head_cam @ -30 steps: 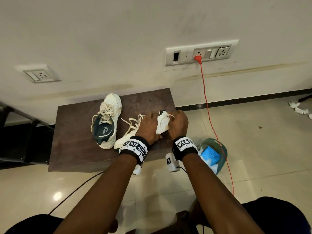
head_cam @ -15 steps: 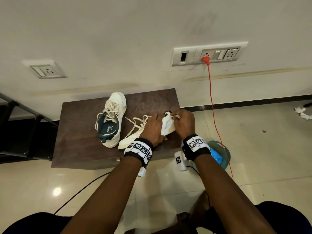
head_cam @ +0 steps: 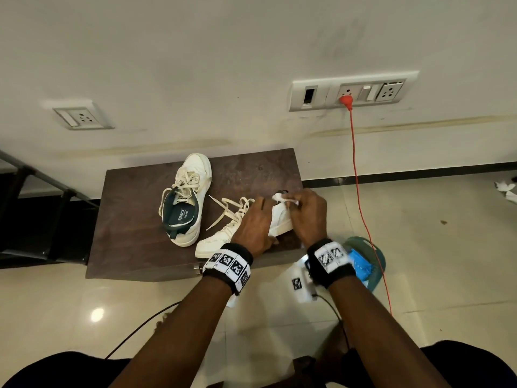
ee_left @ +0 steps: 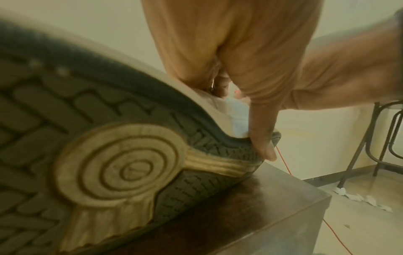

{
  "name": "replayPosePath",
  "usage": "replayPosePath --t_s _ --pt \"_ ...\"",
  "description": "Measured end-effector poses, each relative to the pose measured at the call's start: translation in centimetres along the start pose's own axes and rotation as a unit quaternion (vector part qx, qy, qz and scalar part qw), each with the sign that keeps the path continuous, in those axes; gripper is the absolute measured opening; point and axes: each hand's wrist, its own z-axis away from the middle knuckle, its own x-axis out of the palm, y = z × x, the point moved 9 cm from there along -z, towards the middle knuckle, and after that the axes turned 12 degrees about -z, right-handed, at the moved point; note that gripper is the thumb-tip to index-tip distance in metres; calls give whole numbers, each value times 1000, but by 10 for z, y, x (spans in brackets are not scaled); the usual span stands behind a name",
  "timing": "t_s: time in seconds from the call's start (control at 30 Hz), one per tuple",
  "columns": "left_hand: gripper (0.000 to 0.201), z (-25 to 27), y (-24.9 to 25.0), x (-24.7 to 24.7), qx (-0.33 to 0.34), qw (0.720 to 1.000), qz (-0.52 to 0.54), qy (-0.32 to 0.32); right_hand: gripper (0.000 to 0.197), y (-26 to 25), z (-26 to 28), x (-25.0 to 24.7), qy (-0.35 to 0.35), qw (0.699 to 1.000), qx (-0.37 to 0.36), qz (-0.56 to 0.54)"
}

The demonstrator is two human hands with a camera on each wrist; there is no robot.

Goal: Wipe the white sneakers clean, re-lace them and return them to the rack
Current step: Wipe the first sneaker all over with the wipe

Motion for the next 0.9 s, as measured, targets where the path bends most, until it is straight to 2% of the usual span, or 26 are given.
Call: replayPosePath --t_s 0.1,0.27,0.4,0.47,0.6,0.7,0.8,0.9 --pt "87 8 5 0 32 999 -23 8 30 -2 21 -3 4 1000 -29 -6" --pt "75 19 18 1 72 995 -59 27 20 39 14 -18 38 997 60 -21" --pt "82 34 23 5 106 993 -37 44 24 11 42 -23 48 997 3 -52" --pt "83 43 29 5 122 990 -40 53 22 11 40 -25 52 998 -5 -44" --pt "82 44 30 7 118 991 -44 51 18 30 29 -28 76 996 37 -34" --pt "82 39 29 8 101 993 -42 41 24 16 60 -34 97 994 22 -42" --pt "78 34 29 12 91 994 -45 38 28 4 89 -31 79 996 15 -39" --pt "79 32 26 11 87 994 -44 44 27 19 65 -34 100 994 35 -37"
